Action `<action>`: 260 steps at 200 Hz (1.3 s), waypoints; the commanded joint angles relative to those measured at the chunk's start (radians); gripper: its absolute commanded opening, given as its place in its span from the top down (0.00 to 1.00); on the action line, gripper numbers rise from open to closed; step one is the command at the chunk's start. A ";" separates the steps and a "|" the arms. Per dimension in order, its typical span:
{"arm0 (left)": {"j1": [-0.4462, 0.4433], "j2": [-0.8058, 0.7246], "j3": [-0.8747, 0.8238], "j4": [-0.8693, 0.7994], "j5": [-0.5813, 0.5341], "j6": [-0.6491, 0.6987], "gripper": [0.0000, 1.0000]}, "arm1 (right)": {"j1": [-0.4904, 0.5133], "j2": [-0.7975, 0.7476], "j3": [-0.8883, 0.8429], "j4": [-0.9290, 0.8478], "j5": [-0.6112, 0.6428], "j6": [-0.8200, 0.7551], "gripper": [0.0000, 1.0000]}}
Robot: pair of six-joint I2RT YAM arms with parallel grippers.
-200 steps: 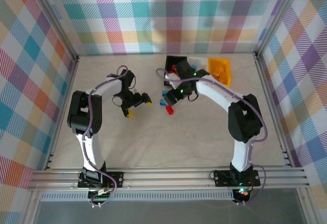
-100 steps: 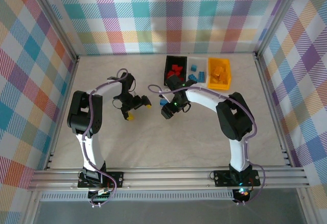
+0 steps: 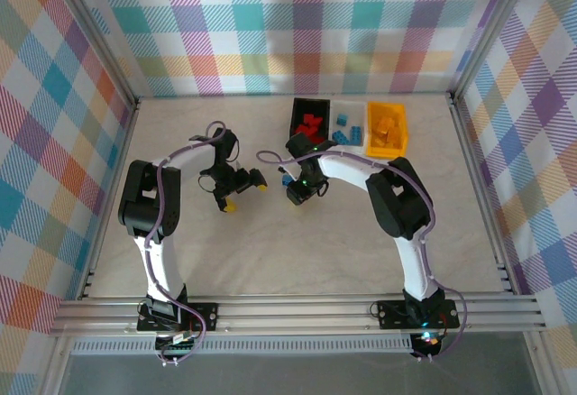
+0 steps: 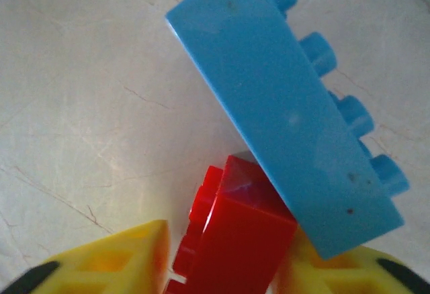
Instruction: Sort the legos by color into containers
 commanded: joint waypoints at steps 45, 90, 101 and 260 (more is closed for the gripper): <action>0.006 -0.015 -0.007 -0.024 0.002 -0.001 0.00 | -0.019 -0.048 -0.031 -0.020 -0.001 -0.005 0.75; 0.006 -0.003 0.006 -0.022 0.001 -0.001 0.00 | -0.052 -0.176 -0.133 0.013 -0.063 0.029 0.81; 0.005 -0.002 0.009 -0.022 0.001 -0.001 0.00 | -0.069 -0.201 -0.138 0.022 -0.085 0.035 0.82; -0.017 -0.040 0.048 -0.101 -0.045 0.081 0.00 | -0.306 0.375 0.817 -0.016 -0.091 0.113 0.76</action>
